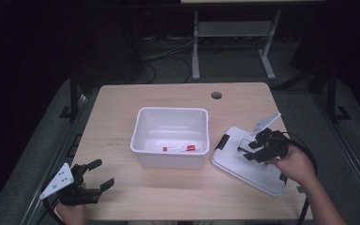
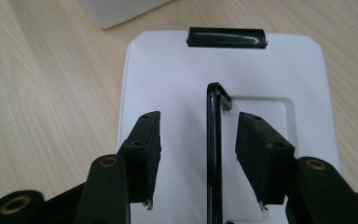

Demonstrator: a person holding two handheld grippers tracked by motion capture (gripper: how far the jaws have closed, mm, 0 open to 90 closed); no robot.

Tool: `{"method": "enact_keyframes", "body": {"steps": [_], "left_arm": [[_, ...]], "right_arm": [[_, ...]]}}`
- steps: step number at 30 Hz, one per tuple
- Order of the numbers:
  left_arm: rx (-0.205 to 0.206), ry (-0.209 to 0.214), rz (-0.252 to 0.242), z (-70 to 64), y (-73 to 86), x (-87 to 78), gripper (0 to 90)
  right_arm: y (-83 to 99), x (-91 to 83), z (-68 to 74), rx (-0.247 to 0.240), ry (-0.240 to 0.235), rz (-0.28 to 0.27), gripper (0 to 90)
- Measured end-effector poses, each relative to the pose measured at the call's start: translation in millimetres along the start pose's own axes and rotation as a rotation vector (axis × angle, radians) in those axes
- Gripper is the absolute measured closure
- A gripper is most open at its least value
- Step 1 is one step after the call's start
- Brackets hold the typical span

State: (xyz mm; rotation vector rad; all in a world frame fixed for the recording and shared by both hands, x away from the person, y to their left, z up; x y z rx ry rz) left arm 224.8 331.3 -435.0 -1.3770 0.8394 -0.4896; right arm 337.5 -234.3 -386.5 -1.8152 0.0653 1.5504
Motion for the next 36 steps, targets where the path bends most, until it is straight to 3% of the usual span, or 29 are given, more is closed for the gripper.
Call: {"method": "enact_keyframes", "body": {"steps": [22,36], "left_arm": [[0.001,-0.002,-0.002,-0.2,-0.1,-0.8,15.7],[0.001,-0.002,-0.004,-0.5,-0.4,-1.0,15.7]], "right_arm": [[16.6,11.5,-7.4,0.051,-0.002,0.017,59.7],[18.4,15.7,-9.0,0.049,0.012,0.033,69.2]]}}
Point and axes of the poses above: each handheld gripper's, and its own axes: x roughly forward along the jaws, y roughly out of its underside, z roughly to its left, the point moved 1 cm from there along x, roughly forward along the jaws
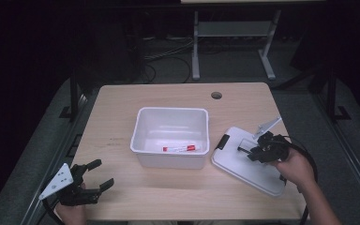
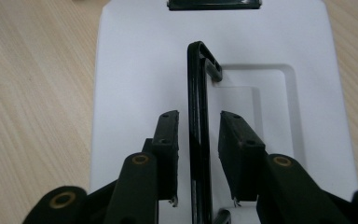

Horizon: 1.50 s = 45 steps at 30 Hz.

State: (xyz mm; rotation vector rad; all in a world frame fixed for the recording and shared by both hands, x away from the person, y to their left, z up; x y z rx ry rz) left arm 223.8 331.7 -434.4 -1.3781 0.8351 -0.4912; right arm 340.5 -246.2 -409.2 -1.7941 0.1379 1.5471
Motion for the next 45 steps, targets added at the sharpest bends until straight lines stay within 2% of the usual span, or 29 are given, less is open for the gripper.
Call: {"method": "enact_keyframes", "body": {"steps": [13,23,45], "left_arm": [[0.001,-0.001,-0.002,-0.3,-0.1,0.0,15.7],[0.000,-0.001,0.000,-0.3,0.0,0.2,15.7],[0.001,0.001,0.003,-0.3,0.1,1.2,15.7]], "right_arm": [[1.7,-2.1,-4.4,0.002,0.012,-0.015,76.5],[3.7,-0.6,-7.0,0.014,0.005,-0.020,79.8],[7.2,-0.2,-9.5,0.014,-0.005,-0.051,81.0]]}}
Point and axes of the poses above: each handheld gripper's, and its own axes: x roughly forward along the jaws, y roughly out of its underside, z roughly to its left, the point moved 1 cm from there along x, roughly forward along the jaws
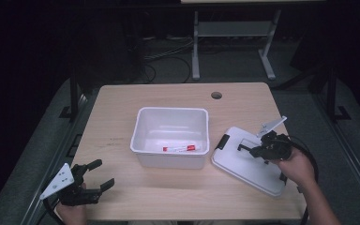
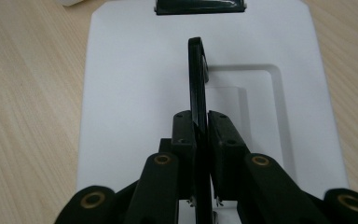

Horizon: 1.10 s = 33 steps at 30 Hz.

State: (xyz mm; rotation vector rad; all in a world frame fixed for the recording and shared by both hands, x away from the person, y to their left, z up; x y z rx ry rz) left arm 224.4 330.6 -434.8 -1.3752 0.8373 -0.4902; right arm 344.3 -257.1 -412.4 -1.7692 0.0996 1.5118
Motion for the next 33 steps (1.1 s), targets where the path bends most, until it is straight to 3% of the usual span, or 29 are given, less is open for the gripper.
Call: {"method": "enact_keyframes", "body": {"steps": [33], "left_arm": [[0.000,-0.002,-0.001,-0.1,0.0,-0.3,15.7]], "right_arm": [[6.1,-11.1,-1.4,-0.020,-0.009,-0.026,84.4]]}}
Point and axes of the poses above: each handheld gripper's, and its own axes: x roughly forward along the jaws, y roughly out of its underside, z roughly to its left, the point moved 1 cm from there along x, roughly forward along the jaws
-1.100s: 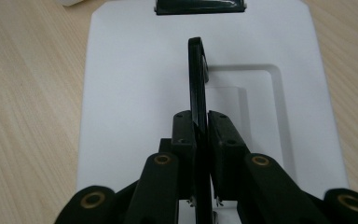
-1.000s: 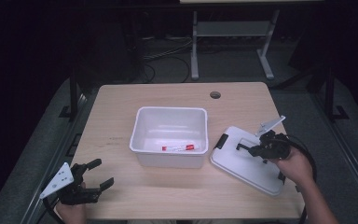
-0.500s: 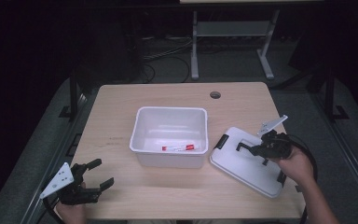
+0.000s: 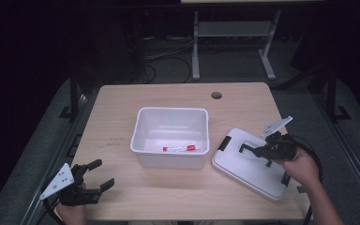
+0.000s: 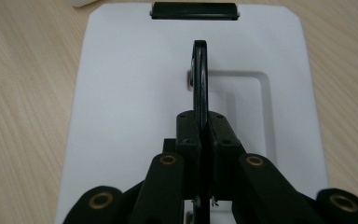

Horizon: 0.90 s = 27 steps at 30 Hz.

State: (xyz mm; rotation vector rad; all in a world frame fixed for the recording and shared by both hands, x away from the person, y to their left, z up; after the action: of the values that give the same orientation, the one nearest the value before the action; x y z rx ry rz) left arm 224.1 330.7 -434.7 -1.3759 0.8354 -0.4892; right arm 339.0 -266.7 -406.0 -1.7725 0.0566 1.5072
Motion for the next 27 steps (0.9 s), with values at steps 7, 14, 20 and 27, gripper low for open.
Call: {"method": "enact_keyframes", "body": {"steps": [7,14,20,27], "left_arm": [[0.002,0.002,0.002,-0.3,-0.2,0.4,15.7],[0.003,0.000,0.003,-0.5,-0.2,0.2,15.7],[0.003,0.000,0.002,-0.3,-0.2,0.1,15.7],[0.003,0.000,0.002,-0.7,-0.4,0.3,15.7]], "right_arm": [[0.1,-10.4,2.0,-0.017,0.010,-0.003,84.4],[-2.5,-17.7,5.2,-0.031,0.010,-0.008,84.4],[-4.6,-23.0,5.7,-0.041,0.012,-0.007,84.4],[-7.8,-34.1,7.3,-0.049,0.021,-0.012,84.4]]}}
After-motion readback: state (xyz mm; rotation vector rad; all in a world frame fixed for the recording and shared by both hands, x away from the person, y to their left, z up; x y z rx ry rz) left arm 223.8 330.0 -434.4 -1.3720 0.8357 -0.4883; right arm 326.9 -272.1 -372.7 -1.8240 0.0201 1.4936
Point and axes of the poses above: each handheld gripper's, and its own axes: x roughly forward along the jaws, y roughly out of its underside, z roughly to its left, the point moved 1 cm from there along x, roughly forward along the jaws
